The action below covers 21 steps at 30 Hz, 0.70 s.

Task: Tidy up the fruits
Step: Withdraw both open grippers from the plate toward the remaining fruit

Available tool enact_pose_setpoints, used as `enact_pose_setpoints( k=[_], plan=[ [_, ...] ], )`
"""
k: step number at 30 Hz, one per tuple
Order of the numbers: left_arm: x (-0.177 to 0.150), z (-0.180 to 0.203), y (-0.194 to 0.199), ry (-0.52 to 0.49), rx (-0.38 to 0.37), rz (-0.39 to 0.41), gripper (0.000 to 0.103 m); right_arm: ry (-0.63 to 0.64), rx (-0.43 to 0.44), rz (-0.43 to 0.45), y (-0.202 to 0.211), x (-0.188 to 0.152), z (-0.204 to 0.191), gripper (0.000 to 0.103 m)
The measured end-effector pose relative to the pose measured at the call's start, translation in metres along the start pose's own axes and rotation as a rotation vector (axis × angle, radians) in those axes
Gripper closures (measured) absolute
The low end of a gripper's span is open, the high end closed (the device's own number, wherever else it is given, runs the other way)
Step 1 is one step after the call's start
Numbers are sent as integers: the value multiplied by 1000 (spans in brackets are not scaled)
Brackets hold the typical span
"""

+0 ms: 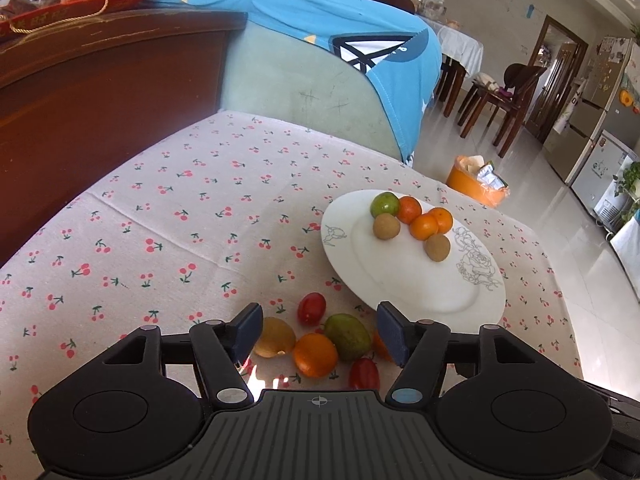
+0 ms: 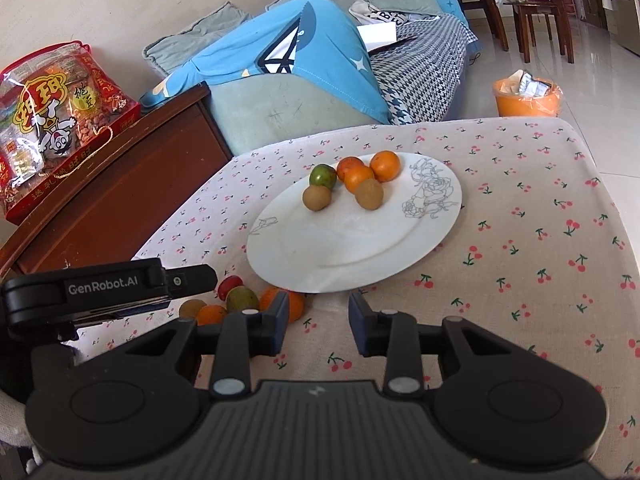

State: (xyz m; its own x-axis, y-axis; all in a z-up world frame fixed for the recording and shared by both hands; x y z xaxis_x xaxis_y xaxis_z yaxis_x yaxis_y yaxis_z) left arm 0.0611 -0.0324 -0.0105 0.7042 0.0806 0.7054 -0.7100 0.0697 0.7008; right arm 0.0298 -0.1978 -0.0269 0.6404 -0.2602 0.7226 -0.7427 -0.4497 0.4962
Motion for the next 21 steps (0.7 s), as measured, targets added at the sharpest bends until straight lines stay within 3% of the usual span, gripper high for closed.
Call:
enact_pose_setpoints(
  k=[21],
  plan=[
    [-20,-46,5,17,90,-8,39,101,82,-76,-12,-30,-41,69]
  ],
)
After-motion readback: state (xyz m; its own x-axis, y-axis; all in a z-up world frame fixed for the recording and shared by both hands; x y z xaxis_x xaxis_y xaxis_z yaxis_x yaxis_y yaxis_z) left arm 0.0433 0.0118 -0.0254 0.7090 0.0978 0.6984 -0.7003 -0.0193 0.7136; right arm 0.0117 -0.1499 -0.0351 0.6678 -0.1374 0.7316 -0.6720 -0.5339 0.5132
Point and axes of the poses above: each gripper's, at about its wrist camera, not at the fingertips, and y roughly against the way its jaws point, z to its right, x to its top, the point moved 7 cm from there along -y, roughly the way its jaws point, and after that the axes turned 11 degrees about x, right-handed, at the moved point
